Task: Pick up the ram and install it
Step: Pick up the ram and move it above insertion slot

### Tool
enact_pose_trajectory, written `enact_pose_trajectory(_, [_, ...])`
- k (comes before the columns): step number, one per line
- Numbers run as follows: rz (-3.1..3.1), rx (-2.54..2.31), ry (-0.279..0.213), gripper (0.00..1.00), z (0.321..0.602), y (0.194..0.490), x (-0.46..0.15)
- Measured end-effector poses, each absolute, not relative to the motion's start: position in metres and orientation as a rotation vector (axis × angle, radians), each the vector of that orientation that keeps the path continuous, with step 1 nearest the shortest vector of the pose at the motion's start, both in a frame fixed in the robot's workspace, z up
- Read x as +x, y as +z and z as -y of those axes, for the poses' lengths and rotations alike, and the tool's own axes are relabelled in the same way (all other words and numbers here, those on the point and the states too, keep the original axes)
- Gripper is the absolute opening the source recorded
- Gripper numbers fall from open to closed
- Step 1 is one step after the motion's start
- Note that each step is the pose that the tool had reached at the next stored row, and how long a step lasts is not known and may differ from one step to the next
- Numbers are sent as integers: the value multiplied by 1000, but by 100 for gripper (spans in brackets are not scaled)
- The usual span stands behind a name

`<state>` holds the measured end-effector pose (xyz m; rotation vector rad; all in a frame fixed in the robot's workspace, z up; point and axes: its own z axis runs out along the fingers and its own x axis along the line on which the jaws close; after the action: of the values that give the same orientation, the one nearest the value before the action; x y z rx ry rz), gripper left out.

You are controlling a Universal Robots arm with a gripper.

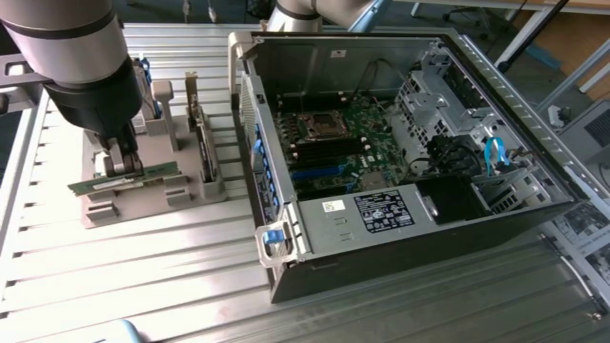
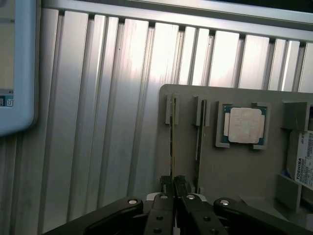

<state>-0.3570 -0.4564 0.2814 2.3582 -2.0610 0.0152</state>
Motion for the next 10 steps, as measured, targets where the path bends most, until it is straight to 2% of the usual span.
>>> enact_pose_trajectory(10, [2061, 2358, 15, 13, 456, 290, -357])
